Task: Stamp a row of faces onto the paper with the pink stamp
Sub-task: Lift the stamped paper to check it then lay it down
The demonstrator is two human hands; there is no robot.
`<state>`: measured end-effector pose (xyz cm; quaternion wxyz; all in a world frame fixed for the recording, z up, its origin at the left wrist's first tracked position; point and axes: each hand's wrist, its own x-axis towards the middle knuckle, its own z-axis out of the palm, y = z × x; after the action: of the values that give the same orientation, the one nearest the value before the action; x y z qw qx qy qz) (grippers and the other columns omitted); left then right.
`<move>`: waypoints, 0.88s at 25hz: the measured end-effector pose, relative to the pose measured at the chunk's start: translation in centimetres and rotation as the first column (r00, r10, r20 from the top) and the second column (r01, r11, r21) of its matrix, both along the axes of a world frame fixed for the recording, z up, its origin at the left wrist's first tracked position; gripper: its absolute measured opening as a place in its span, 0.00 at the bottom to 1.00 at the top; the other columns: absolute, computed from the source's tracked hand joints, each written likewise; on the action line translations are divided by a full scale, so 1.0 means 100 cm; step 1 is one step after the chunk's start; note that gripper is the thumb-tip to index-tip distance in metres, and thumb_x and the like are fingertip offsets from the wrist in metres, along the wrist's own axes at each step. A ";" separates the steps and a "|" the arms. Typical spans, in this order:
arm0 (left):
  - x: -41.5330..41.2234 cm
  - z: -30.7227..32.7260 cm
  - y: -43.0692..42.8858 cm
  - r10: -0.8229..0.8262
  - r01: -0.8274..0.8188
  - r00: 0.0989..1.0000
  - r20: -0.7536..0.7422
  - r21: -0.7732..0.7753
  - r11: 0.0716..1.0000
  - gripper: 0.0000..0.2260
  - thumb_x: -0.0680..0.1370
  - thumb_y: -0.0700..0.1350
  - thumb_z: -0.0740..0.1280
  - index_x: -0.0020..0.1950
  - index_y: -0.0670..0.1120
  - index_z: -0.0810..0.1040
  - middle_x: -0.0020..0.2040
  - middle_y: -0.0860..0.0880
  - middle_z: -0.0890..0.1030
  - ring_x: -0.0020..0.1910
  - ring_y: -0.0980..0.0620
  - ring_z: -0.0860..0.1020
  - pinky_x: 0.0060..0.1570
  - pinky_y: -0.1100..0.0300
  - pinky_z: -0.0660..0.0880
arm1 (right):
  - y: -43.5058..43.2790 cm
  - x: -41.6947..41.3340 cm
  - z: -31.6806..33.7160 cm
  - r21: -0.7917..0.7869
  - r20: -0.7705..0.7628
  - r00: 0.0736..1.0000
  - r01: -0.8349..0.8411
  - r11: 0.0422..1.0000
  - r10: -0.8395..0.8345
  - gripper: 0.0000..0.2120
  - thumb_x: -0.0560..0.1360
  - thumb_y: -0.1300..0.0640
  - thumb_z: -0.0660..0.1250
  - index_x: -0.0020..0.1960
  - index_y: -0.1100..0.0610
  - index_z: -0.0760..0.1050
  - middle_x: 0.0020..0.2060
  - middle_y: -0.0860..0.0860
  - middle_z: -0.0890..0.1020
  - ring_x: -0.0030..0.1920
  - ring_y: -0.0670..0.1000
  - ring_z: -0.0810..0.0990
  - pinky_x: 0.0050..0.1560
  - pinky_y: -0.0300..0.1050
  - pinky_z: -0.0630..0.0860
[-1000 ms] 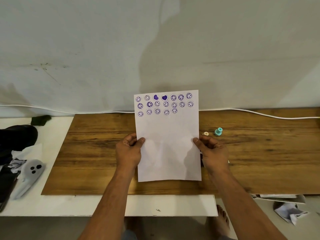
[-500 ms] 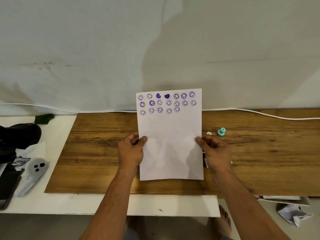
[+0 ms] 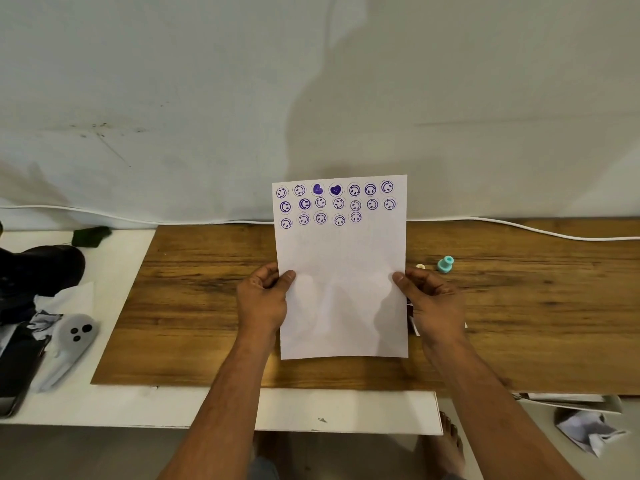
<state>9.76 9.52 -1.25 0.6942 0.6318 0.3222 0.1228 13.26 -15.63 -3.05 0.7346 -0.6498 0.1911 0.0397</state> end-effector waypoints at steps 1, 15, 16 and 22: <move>0.000 0.000 0.001 0.008 -0.008 1.000 -0.003 -0.006 1.000 0.08 0.76 0.35 0.74 0.48 0.47 0.84 0.38 0.56 0.88 0.36 0.60 0.85 0.41 0.62 0.83 | 0.000 0.000 0.001 -0.004 -0.009 1.000 -0.008 1.000 0.008 0.06 0.72 0.56 0.81 0.49 0.51 0.89 0.46 0.50 0.90 0.47 0.51 0.87 0.46 0.50 0.82; -0.011 -0.020 0.008 -0.202 0.315 0.939 -0.278 0.462 0.829 0.36 0.73 0.36 0.76 0.77 0.56 0.67 0.66 0.49 0.79 0.62 0.48 0.80 0.62 0.54 0.77 | 0.028 -0.019 -0.011 -0.747 -0.005 0.949 -0.213 0.630 0.315 0.09 0.78 0.54 0.76 0.55 0.47 0.79 0.44 0.41 0.86 0.38 0.39 0.78 0.37 0.32 0.71; -0.013 -0.023 0.007 -0.225 0.370 0.920 -0.321 0.524 0.767 0.35 0.74 0.37 0.75 0.77 0.57 0.68 0.69 0.49 0.76 0.64 0.47 0.79 0.65 0.55 0.75 | 0.030 -0.023 -0.015 -0.793 -0.024 0.930 -0.241 0.560 0.366 0.08 0.79 0.54 0.75 0.57 0.48 0.81 0.47 0.45 0.87 0.40 0.41 0.81 0.40 0.34 0.74; -0.023 -0.034 0.000 -0.157 0.625 0.770 -0.618 0.682 0.381 0.24 0.80 0.50 0.68 0.76 0.55 0.72 0.80 0.46 0.64 0.77 0.42 0.64 0.73 0.46 0.69 | 0.036 -0.035 -0.029 -0.950 -0.143 0.852 -0.261 0.172 0.503 0.12 0.80 0.50 0.72 0.62 0.51 0.84 0.63 0.54 0.79 0.51 0.54 0.83 0.48 0.50 0.84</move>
<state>7.51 9.57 -4.68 0.1927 0.9581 0.2033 -0.0593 9.79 -12.06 -5.91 0.1822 -0.9801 -0.0700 0.0357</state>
